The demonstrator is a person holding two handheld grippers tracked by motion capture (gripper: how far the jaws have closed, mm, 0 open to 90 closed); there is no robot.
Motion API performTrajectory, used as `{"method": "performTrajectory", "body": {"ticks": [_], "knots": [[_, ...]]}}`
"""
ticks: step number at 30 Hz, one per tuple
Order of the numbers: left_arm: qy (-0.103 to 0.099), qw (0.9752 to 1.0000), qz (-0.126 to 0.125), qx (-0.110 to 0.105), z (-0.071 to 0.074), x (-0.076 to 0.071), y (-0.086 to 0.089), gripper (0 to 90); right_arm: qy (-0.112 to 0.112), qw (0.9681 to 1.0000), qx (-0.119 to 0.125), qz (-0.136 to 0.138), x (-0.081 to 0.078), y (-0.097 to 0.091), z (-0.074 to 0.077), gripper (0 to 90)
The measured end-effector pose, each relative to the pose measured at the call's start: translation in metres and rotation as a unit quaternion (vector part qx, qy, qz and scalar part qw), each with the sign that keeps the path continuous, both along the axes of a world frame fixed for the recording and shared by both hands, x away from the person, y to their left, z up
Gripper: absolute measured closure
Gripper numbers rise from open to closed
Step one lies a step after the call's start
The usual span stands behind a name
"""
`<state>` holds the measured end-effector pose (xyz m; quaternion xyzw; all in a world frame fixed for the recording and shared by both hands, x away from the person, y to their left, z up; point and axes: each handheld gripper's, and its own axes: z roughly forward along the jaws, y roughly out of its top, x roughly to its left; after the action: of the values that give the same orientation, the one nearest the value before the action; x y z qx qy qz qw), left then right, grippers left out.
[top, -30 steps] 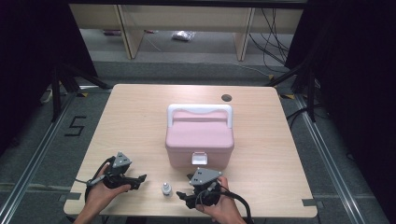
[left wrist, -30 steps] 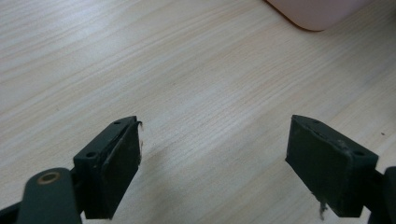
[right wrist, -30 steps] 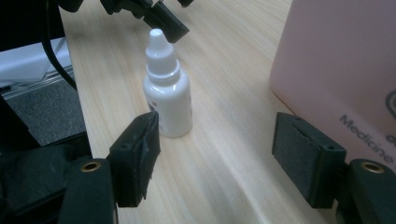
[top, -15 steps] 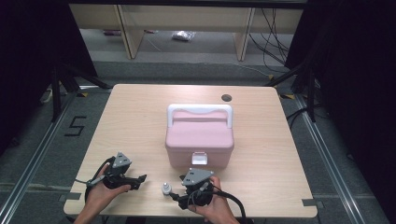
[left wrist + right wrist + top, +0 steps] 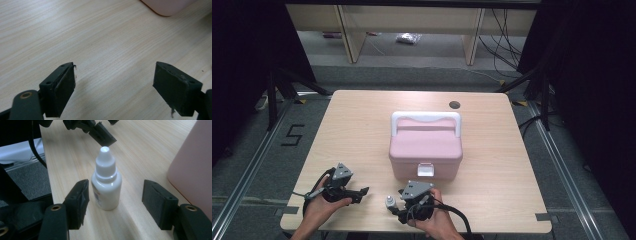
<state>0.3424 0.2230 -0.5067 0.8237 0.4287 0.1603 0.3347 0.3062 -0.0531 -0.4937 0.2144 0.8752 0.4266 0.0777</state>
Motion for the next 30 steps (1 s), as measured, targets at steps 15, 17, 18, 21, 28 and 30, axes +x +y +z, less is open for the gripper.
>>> {"method": "performTrajectory", "body": {"ticks": [15,17,18,21,28,30], "knots": [[0.000,1.0000,0.003,0.001,0.000,0.000,0.000,17.0,-0.012,0.9993,-0.020,0.028,0.002,0.014,-0.007,53.8],[0.005,0.9999,-0.008,0.009,0.002,0.000,0.002,17.0,-0.017,0.9991,-0.024,0.032,0.002,0.015,-0.009,58.5],[0.004,1.0000,-0.005,0.006,0.002,0.000,0.002,17.0,-0.014,0.9992,-0.019,0.033,0.003,0.016,-0.009,60.2],[0.005,0.9999,-0.008,0.008,0.001,0.000,0.002,17.0,-0.027,0.9989,-0.026,0.030,0.002,0.016,-0.008,60.4],[0.005,0.9999,-0.007,0.010,0.002,0.000,0.003,17.0,-0.040,0.9985,-0.017,0.034,0.000,0.011,0.003,60.4],[0.004,0.9999,-0.005,0.008,0.002,0.000,0.003,17.0,-0.039,0.9987,-0.018,0.029,0.000,0.009,0.005,60.4]]}}
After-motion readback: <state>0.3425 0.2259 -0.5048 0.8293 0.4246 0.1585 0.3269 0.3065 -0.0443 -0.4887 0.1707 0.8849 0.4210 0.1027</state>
